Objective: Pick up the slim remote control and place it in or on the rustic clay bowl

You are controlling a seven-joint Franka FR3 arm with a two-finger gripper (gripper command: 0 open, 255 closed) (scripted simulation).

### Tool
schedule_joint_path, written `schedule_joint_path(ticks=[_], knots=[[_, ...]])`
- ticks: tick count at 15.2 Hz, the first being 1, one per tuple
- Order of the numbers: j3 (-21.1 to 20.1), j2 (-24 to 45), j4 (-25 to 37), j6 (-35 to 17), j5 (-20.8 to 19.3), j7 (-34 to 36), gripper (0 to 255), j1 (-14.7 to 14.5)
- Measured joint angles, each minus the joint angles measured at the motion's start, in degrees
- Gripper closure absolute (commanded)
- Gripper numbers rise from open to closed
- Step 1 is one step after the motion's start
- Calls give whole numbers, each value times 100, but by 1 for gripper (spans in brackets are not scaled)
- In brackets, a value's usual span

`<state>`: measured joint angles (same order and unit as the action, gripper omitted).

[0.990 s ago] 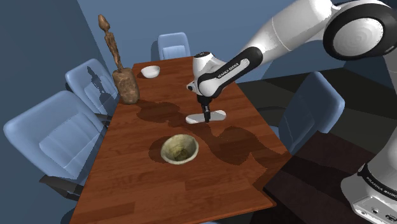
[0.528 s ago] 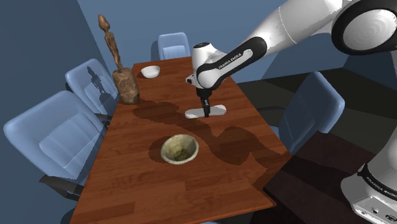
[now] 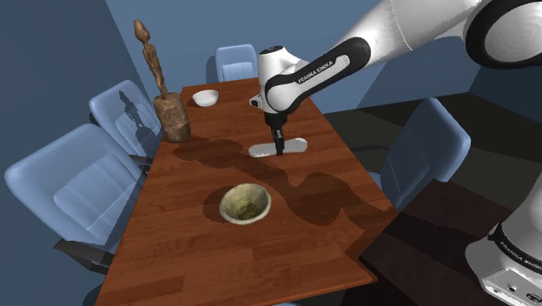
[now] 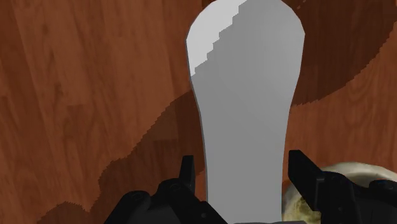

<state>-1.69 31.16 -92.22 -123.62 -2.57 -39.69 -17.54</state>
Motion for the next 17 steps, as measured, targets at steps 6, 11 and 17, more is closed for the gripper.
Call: schedule_joint_path(ticks=[6,11,17], knots=[[-127,186,332,164,-82,653,255,-518],[-228,403,677,312,-156,1225,255,-984],[-311,853,1404,606,-231,1767,255,-1463]])
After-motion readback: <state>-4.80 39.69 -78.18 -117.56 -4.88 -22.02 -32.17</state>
